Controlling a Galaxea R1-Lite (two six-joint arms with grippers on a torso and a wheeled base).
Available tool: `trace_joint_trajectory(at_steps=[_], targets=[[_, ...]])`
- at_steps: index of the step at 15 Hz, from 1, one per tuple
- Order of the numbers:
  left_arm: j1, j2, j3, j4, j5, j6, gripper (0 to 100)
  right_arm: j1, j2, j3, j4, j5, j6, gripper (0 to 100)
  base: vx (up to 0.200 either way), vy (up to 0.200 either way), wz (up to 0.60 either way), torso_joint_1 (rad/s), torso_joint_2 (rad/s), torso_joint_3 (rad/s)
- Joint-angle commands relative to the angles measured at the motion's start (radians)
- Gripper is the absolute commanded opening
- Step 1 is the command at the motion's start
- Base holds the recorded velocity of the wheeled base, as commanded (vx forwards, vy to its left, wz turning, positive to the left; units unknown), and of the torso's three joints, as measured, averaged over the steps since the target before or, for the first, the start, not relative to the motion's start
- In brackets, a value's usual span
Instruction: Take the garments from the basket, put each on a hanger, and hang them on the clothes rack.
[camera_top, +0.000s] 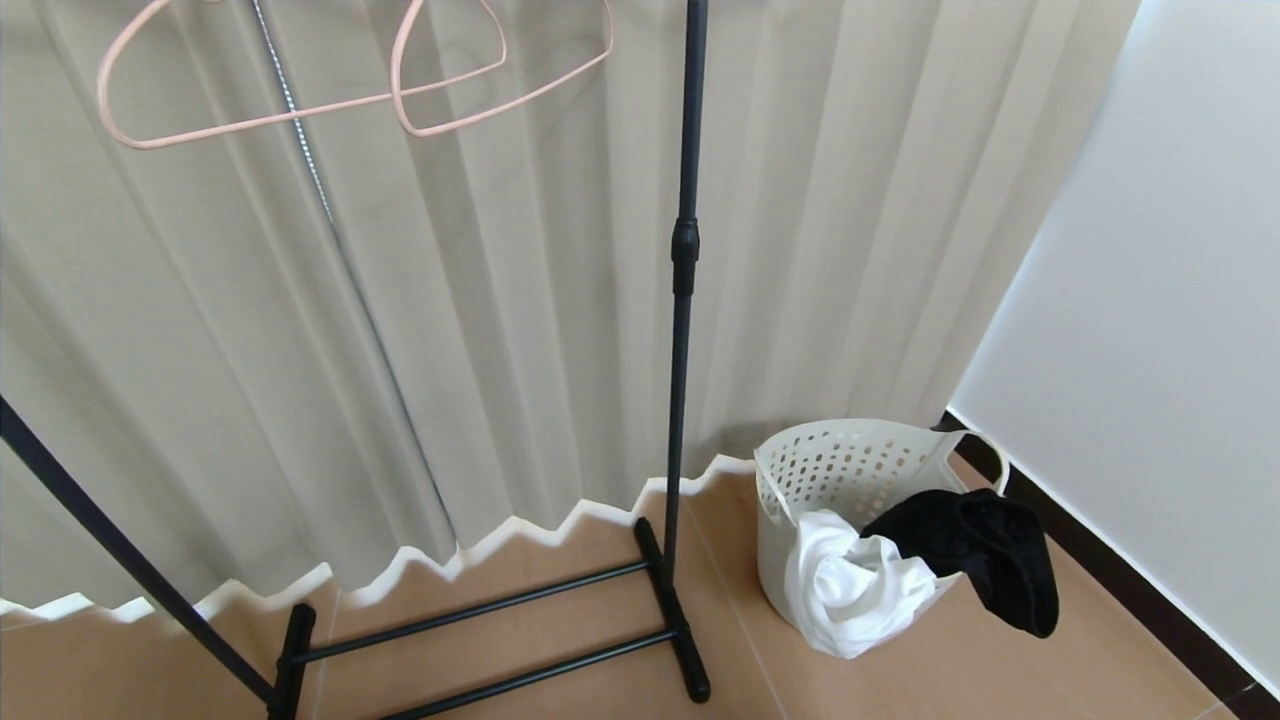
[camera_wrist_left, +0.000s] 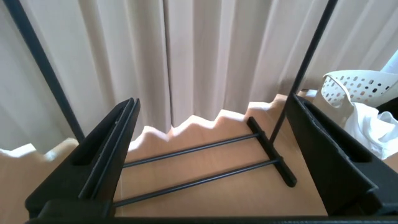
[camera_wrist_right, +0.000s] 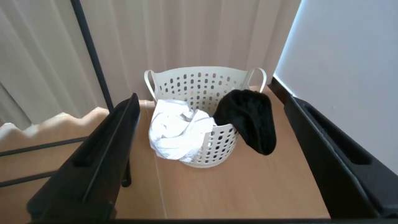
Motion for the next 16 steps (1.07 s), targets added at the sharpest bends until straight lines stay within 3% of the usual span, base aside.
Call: trace_joint_trajectory(at_steps=[1,16], targets=[[0.000,0.001,0.000,0.001,0.000,0.003,100,-0.002,0.000,0.000,0.000,0.000,0.000,100,0.000,0.000,0.00,0.000,0.00,0.000],[0.000,0.001,0.000,0.001,0.000,0.001,100,-0.002,0.000,0.000,0.000,0.000,0.000,100,0.000,-0.187,0.00,0.002,0.00,0.003]])
